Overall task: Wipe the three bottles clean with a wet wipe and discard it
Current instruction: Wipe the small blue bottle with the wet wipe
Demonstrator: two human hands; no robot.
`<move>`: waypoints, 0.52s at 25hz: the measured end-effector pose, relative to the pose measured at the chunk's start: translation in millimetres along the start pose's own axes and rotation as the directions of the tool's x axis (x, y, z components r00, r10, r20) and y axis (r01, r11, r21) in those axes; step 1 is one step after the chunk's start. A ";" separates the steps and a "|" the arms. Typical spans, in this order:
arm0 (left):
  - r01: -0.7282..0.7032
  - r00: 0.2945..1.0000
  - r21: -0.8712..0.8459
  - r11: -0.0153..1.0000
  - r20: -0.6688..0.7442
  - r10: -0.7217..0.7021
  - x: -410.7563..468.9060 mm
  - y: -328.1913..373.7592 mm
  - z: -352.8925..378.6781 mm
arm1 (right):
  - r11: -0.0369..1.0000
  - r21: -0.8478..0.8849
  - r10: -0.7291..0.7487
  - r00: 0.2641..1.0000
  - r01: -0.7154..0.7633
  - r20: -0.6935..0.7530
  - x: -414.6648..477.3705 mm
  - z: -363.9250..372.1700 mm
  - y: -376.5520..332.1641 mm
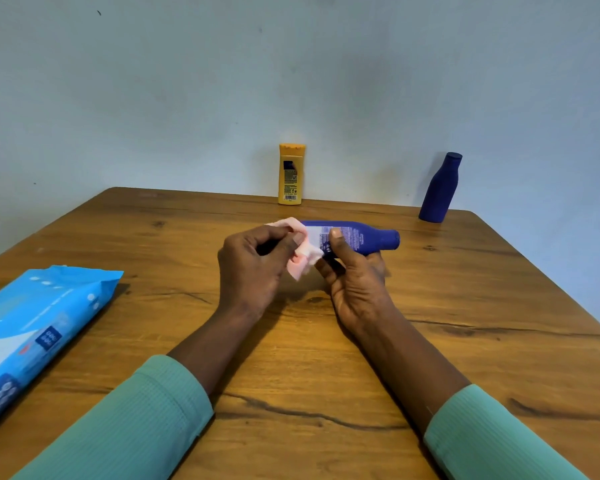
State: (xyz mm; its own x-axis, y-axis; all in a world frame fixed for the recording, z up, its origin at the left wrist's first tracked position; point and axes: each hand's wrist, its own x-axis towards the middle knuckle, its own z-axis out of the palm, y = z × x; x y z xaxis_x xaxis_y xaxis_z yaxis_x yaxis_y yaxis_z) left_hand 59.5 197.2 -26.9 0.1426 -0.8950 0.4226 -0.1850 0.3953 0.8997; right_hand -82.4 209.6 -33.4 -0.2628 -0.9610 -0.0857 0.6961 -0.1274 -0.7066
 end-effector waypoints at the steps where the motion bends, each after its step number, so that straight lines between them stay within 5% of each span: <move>1: -0.008 0.999 0.034 0.999 0.031 0.007 -3.8 1.2 2.7 | 0.998 0.058 0.009 1.000 -0.008 -0.014 1.6 -0.6 -1.0; 3: -0.011 0.999 0.025 1.000 0.039 0.010 -4.5 2.4 5.7 | 0.996 0.085 0.022 1.000 -0.020 -0.017 3.5 -1.1 -2.9; 7: 0.105 0.989 -0.135 0.985 -0.087 -0.117 8.9 0.6 -4.8 | 0.976 -0.216 0.029 0.992 -0.001 0.125 -1.6 -1.4 -3.4; 13: 0.207 0.978 -0.127 0.970 0.037 -0.203 1.6 2.6 -7.7 | 0.965 -0.253 -0.043 0.992 0.072 0.118 -5.7 -2.9 -3.8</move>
State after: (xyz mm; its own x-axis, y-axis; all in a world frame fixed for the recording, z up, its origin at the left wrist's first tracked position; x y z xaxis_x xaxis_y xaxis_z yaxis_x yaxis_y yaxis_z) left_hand 66.8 198.4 -23.0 0.1413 -0.9637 0.2264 -0.0266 0.2249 0.9740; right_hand -85.4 216.3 -32.2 -0.2119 -0.9769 0.0289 0.4836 -0.1305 -0.8655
